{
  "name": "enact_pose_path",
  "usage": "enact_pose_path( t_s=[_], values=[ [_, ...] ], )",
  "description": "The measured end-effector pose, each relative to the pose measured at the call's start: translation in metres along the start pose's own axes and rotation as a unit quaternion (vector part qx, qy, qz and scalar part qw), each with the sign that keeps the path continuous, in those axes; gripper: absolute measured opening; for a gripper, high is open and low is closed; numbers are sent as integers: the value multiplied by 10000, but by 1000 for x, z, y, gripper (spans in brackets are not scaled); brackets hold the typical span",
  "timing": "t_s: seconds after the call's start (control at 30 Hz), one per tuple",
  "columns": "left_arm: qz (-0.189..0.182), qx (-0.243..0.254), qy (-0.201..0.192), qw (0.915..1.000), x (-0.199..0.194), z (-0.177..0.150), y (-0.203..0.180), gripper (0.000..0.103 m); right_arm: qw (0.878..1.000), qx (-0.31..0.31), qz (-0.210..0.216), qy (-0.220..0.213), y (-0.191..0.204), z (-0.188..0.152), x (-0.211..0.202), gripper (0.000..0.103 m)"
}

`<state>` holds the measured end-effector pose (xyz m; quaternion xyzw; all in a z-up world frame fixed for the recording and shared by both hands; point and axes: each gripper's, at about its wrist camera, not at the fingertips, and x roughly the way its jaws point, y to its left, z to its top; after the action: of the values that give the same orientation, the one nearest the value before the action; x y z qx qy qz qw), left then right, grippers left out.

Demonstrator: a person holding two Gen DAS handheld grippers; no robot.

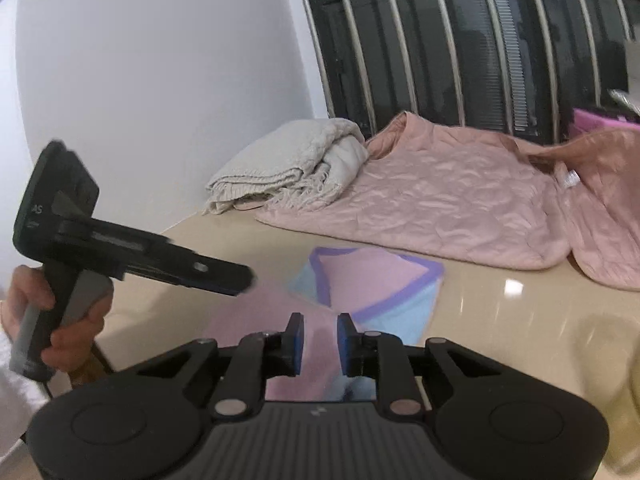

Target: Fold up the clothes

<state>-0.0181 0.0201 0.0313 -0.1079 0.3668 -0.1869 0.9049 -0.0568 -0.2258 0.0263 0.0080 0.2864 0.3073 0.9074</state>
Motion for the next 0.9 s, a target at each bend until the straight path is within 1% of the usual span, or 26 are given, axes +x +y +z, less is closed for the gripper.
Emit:
enact_pose_path(
  t_s=[0.03, 0.07, 0.1, 0.17, 0.2, 0.27, 0.3, 0.33, 0.4, 0.5, 0.53, 0.57, 0.6, 0.63, 0.67, 0.7, 0.73, 0.77, 0.8, 0.9],
  values=[
    [197, 193, 25, 9996, 5, -5, -4, 30, 9998, -48, -61, 173, 1, -2, 9, 14],
    [289, 294, 0, 9991, 7, -9, -6, 31, 9992, -99, -144, 355, 3, -7, 16, 14],
    [304, 296, -52, 9991, 5, -11, -5, 31, 9991, -119, -213, 354, 2, -12, 18, 14],
    [297, 217, -184, 9992, -1, -10, -1, 37, 9993, -4, -221, 295, 0, -15, 13, 15],
    [315, 115, -258, 9991, -4, -4, 3, 39, 9994, 80, -224, 266, -2, -13, 8, 16],
    [355, -92, -365, 9987, -6, 10, 11, 50, 9995, 114, -279, 80, -5, -1, -2, 27],
    [383, -198, -328, 9985, -1, 21, 16, 55, 9992, 95, -397, -23, -8, 9, -4, 40],
    [395, -268, -258, 9985, 6, 33, 20, 59, 9984, 103, -554, -85, -13, 20, -3, 45],
    [443, -321, -107, 9984, 29, 52, 24, 59, 9962, 189, -849, 15, -29, 42, 13, 45],
    [440, -315, 4, 9985, 41, 55, 24, 57, 9914, 487, -1156, 366, -56, 66, 55, 45],
    [439, -313, 42, 9985, 46, 56, 24, 46, 9901, 592, -1176, 491, -64, 70, 67, 42],
    [438, -311, 79, 9985, 50, 57, 24, 24, 9885, 684, -1194, 623, -70, 71, 77, 41],
    [437, -309, 116, 9985, 54, 58, 24, 14, 9867, 732, -1243, 746, -74, 70, 86, 35],
    [436, -307, 154, 9985, 58, 59, 24, 8, 9861, 756, -1249, 794, -76, 67, 92, 29],
    [435, -304, 191, 9984, 63, 60, 24, 5, 9860, 778, -1231, 810, -76, 64, 96, 27],
    [434, -302, 228, 9983, 67, 61, 24, 3, 9864, 800, -1201, 781, -75, 62, 97, 14],
    [433, -300, 265, 9983, 71, 62, 24, 3, 9866, 830, -1179, 763, -76, 61, 96, 3],
    [422, -307, 256, 9983, 71, 62, 24, 3, 9871, 855, -1157, 698, -75, 61, 92, 2],
    [374, -316, 141, 9987, 62, 61, 21, 2, 9878, 877, -1134, 606, -74, 60, 88, 2],
    [119, -275, -318, 9990, 16, 52, 10, 2, 9945, 662, -807, 72, -60, 61, 47, 2]
  ],
)
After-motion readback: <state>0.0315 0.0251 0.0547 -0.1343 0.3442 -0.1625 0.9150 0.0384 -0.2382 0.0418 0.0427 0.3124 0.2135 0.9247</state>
